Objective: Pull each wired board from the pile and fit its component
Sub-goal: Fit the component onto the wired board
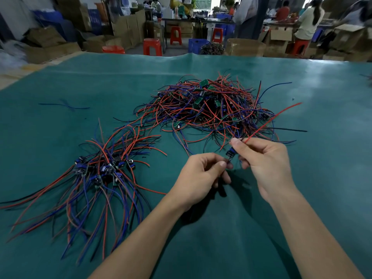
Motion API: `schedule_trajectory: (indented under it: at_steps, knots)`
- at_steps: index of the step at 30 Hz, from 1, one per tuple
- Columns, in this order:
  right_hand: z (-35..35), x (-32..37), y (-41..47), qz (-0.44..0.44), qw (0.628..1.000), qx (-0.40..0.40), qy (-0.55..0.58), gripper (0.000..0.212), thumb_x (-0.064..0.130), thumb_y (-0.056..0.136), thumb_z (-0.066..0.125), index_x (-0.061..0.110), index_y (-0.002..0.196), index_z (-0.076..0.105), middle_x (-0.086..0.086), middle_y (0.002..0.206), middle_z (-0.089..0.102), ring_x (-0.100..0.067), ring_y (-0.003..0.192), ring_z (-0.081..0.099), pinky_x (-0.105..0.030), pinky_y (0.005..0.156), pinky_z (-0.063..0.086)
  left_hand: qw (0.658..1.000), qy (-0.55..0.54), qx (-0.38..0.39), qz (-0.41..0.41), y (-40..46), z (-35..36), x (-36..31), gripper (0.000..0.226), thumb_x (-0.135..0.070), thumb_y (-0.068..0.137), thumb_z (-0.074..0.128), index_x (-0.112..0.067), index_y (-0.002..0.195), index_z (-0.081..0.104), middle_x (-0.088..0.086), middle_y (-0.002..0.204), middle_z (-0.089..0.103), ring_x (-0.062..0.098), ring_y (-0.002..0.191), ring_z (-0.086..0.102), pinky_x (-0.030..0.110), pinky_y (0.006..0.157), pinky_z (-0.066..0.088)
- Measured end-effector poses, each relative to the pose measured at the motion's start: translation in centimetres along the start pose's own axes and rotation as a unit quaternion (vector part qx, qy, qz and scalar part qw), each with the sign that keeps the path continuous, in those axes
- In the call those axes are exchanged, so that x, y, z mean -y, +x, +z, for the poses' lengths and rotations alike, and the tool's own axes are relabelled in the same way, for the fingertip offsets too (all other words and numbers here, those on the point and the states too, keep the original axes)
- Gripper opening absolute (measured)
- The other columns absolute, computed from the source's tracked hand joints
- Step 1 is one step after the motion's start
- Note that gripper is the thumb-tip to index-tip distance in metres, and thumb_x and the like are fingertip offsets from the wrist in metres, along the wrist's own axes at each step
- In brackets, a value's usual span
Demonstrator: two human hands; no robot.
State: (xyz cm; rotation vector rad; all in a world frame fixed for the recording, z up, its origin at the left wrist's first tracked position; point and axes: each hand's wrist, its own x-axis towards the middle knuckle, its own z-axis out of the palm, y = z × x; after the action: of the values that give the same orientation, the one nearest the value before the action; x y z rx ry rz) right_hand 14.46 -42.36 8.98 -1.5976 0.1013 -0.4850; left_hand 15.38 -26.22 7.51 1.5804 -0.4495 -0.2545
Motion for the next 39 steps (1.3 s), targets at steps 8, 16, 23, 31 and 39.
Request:
schedule_trajectory:
  at_steps: [8, 16, 23, 31, 39]
  knots:
    - [-2.9, 0.7, 1.2, -0.072, 0.99, -0.106, -0.058, 0.012, 0.026, 0.081, 0.082, 0.026, 0.07, 0.079, 0.003, 0.063, 0.072, -0.012, 0.047, 0.058, -0.025, 0.048, 0.052, 1.0, 0.015, 0.02, 0.0, 0.2, 0.2, -0.1, 0.025, -0.007, 0.105, 0.048, -0.015, 0.09, 0.066, -0.007, 0.055, 0.061, 0.008, 0.047, 0.037, 0.018, 0.047, 0.032]
    - [-5.4, 1.7, 1.7, -0.007, 0.911, -0.357, 0.205, 0.021, 0.005, 0.092, 0.072, 0.011, 0.074, 0.062, -0.001, 0.063, 0.067, -0.009, 0.057, 0.066, -0.023, 0.071, 0.059, 0.999, 0.038, 0.007, 0.001, 0.2, 0.4, 0.1, 0.028, -0.007, 0.105, 0.048, -0.021, 0.087, 0.065, -0.008, 0.056, 0.061, 0.003, 0.048, 0.043, 0.017, 0.052, 0.036]
    - [-0.6, 1.1, 0.2, 0.065, 0.995, -0.066, 0.03, 0.019, 0.023, 0.094, 0.071, 0.01, 0.081, 0.072, -0.006, 0.067, 0.073, -0.014, 0.056, 0.067, -0.023, 0.045, 0.049, 0.996, -0.015, -0.09, 0.008, 0.5, 0.2, 0.2, 0.021, -0.007, 0.105, 0.047, -0.017, 0.093, 0.06, -0.004, 0.058, 0.063, 0.005, 0.045, 0.042, 0.015, 0.048, 0.037]
    - [-0.2, 1.6, 0.4, -0.122, 0.989, -0.044, -0.07, 0.013, 0.023, 0.089, 0.077, 0.021, 0.075, 0.076, -0.006, 0.071, 0.07, -0.01, 0.06, 0.057, -0.019, 0.053, 0.051, 0.998, 0.044, 0.006, 0.035, 0.2, 0.7, 0.1, 0.02, -0.007, 0.104, 0.051, -0.012, 0.088, 0.062, -0.001, 0.065, 0.066, 0.009, 0.058, 0.054, 0.026, 0.062, 0.049]
    - [7.1, 11.7, 2.0, -0.189, 0.979, 0.057, 0.052, 0.018, 0.028, 0.092, 0.07, 0.017, 0.078, 0.074, -0.004, 0.07, 0.071, -0.015, 0.057, 0.062, -0.026, 0.049, 0.048, 0.998, 0.048, 0.007, 0.033, 0.1, 0.7, 0.4, 0.022, -0.011, 0.101, 0.054, -0.018, 0.084, 0.066, -0.002, 0.071, 0.069, 0.011, 0.07, 0.06, 0.03, 0.074, 0.048]
